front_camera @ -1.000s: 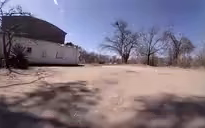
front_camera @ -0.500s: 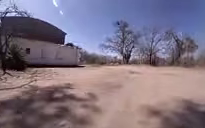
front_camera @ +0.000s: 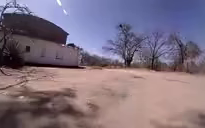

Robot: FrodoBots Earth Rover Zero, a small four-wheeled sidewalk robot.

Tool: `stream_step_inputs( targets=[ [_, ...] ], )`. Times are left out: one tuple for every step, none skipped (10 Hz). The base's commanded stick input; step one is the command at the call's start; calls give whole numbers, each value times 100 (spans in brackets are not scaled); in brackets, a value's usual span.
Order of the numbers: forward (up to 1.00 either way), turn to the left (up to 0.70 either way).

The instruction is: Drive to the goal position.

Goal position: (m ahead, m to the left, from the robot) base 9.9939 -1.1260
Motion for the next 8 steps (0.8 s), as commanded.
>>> stream_step_inputs(
  targets=[
    [100, 0],
    [100, 0],
    [100, 0],
    [100, 0],
    [100, 0],
    [100, 0],
    [100, 0],
    [100, 0]
  ],
)
